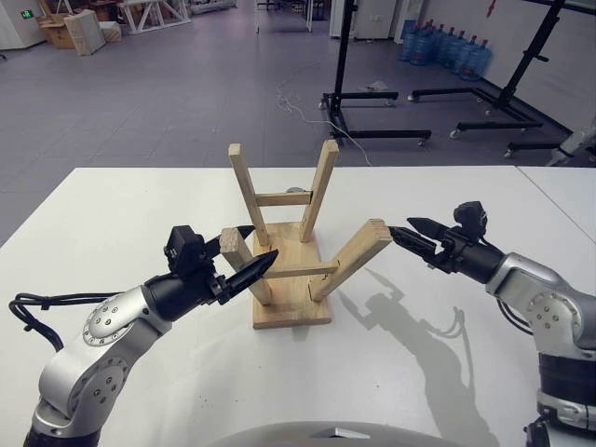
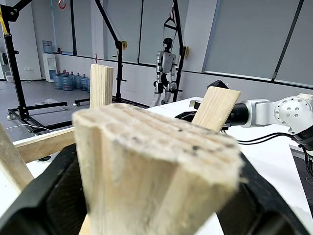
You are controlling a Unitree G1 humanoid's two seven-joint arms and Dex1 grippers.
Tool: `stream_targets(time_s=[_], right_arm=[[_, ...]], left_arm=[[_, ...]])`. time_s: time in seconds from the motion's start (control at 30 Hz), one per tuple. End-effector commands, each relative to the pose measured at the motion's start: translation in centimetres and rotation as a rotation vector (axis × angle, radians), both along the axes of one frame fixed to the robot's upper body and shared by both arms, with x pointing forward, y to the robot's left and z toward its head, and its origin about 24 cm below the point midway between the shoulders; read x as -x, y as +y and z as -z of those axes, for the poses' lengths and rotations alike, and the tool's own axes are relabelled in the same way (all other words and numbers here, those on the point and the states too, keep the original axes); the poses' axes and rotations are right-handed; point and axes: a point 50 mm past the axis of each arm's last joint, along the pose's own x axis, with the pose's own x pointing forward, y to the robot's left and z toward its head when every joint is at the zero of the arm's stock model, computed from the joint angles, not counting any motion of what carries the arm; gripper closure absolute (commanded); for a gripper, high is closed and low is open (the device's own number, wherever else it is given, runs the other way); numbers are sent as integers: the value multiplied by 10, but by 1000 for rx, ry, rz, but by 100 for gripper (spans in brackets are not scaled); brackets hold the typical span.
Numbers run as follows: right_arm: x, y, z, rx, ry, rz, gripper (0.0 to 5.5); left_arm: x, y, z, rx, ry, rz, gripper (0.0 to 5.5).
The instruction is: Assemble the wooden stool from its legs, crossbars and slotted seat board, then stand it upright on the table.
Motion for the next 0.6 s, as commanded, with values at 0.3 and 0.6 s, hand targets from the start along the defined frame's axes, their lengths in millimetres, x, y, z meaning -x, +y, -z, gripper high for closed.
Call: stream_targets(time_s=[0.3, 0.6], right_arm=[[17, 43, -33, -146, -6, -435, 117], [17, 60, -33, -171, -42, -499, 117]], left_arm=[[-3, -2, -4, -24, -10, 60, 213], [-8, 3, -5, -56, -1, 136, 213]])
